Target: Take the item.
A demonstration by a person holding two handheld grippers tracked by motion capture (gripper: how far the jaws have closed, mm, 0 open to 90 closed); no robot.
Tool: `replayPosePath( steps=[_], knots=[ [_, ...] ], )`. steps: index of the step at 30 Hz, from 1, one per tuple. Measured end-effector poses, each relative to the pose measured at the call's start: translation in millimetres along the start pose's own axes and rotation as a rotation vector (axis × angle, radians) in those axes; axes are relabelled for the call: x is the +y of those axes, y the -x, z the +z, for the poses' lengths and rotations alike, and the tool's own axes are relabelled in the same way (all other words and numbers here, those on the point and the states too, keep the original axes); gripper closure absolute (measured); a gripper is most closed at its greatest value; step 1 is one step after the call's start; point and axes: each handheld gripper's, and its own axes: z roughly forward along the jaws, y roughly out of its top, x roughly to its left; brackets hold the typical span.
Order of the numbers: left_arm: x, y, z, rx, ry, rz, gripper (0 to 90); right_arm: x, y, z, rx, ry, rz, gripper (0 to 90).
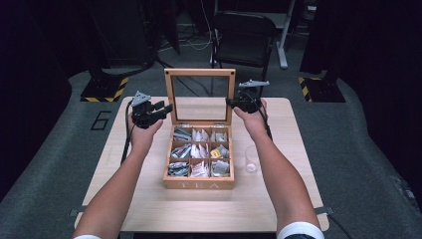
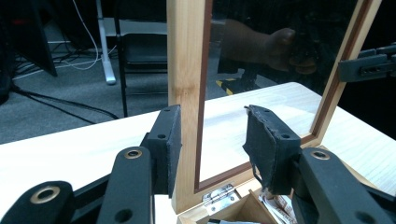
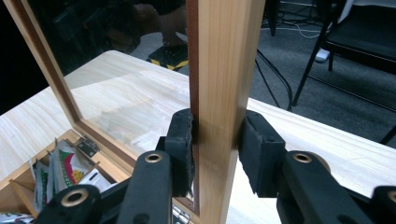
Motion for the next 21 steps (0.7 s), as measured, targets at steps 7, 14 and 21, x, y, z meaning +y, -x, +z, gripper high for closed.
replayPosePath(
  steps=[7, 14, 21],
  knots=[
    [-0.1, 1.4, -0.9, -0.006, 0.009, -0.002, 55.7, 2.0, 1.2, 4.3, -0.013, -0.008, 0.024, 65.4],
    [-2.6, 0.7, -1.2, -0.005, 0.006, -0.009, 55.6, 2.1, 3.3, 8.4, -0.017, -0.003, 0.045, 65.2],
    [-2.0, 0.7, -1.7, -0.005, 0.012, -0.005, 55.4, 3.4, 4.3, 10.4, -0.022, -0.013, 0.033, 64.4]
  ],
)
